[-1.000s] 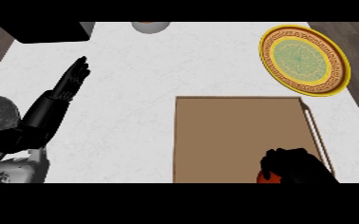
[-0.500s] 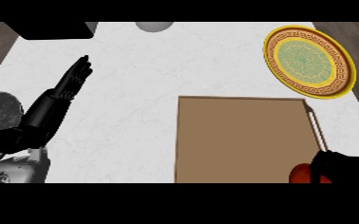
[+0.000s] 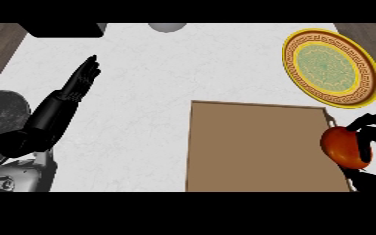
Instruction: Pick the tomato from the tray and place it in the plate
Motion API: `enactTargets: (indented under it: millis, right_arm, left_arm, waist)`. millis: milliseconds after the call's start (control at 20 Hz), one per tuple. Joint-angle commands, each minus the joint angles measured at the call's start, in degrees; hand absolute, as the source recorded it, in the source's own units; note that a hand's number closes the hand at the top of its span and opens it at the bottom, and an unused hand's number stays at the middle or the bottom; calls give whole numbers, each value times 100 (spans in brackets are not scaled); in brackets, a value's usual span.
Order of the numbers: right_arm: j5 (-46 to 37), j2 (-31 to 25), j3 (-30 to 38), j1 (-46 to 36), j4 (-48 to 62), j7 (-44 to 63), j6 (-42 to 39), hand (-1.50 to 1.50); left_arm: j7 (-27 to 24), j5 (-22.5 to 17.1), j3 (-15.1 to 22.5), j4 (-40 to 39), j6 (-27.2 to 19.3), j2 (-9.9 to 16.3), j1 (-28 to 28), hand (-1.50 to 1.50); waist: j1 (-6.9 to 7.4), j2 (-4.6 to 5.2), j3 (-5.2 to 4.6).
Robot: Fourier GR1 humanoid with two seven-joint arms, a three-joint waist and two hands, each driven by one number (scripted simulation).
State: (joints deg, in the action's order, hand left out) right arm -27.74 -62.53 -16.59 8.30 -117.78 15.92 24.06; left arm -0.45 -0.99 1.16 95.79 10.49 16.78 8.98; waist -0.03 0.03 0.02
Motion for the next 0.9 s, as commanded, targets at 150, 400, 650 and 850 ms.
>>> enactTargets:
  millis: [150, 400, 650, 850]
  right_arm:
    - [918, 767, 556, -1136, 2116, -1347, -344, 150]
    - [822, 1430, 720, -2198, 3547, -1805, -540, 150]
    - [519, 1851, 828, -3539, 5466, -2523, -652, 150]
    - [-56, 2168, 670, -3950, 6802, -2870, -532, 150]
  left_arm:
    - [-114, -10, -80, -86, 189, 25, 77, 0]
    - [167, 97, 83, 194, 87, -186, -19, 0]
    - [215, 198, 128, -115, 51, -311, 418, 0]
    - [-193, 358, 149, -310, 33, -380, 125, 0]
  waist:
    - [123, 32, 5]
    - [142, 19, 4]
    - [195, 46, 5]
    - [211, 63, 4]
